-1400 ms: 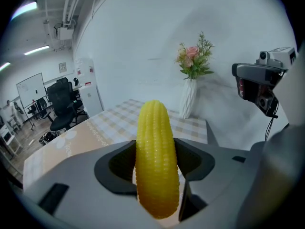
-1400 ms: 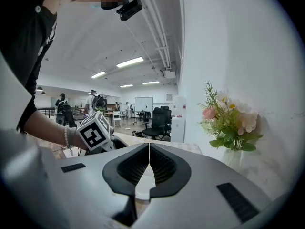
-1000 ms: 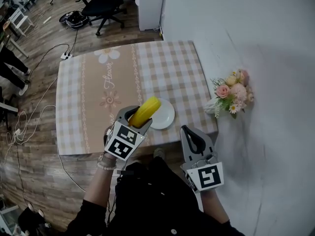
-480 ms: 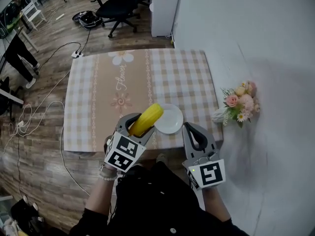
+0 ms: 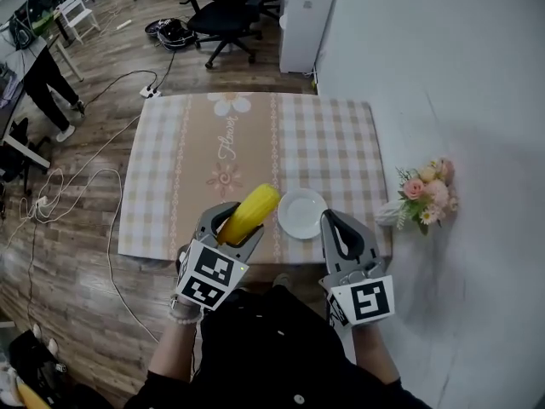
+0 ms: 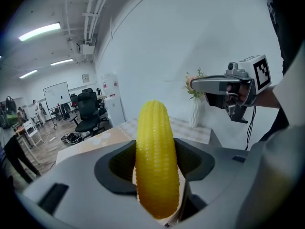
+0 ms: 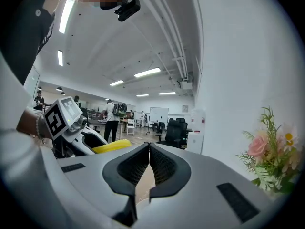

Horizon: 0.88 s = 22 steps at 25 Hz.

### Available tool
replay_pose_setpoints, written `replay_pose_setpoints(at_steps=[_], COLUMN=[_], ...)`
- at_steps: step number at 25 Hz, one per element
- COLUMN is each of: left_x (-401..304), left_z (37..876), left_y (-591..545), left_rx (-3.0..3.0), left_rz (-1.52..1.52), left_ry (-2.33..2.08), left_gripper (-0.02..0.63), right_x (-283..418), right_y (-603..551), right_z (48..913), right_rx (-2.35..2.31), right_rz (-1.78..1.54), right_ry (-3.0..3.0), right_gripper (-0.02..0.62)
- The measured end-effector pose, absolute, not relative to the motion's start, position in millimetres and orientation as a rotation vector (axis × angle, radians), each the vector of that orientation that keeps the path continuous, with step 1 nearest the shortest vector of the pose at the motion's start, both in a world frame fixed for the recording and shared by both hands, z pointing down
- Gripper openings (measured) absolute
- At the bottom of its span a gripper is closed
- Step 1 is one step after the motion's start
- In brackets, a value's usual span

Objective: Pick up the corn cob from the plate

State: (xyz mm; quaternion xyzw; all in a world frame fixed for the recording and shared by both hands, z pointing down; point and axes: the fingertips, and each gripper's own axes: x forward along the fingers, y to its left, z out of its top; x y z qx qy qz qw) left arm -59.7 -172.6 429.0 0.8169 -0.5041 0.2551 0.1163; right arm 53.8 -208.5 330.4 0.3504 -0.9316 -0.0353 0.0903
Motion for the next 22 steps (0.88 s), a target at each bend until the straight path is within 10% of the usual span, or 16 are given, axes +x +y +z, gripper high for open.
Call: replay_pose_setpoints(at_steps=[22], left_x=[-82.8], left_z=[413.1], left_y=[-149.8], left_rx=[2.345], left_rz=[0.713], left_ry=[-1.598], left_gripper=[0.252], right_x=[24.5], right_y=[-196.2], right_z=[335.1], right_rx=[0.891], right_rz=[-0.171], right_ry=[-2.782], right_gripper=[0.04])
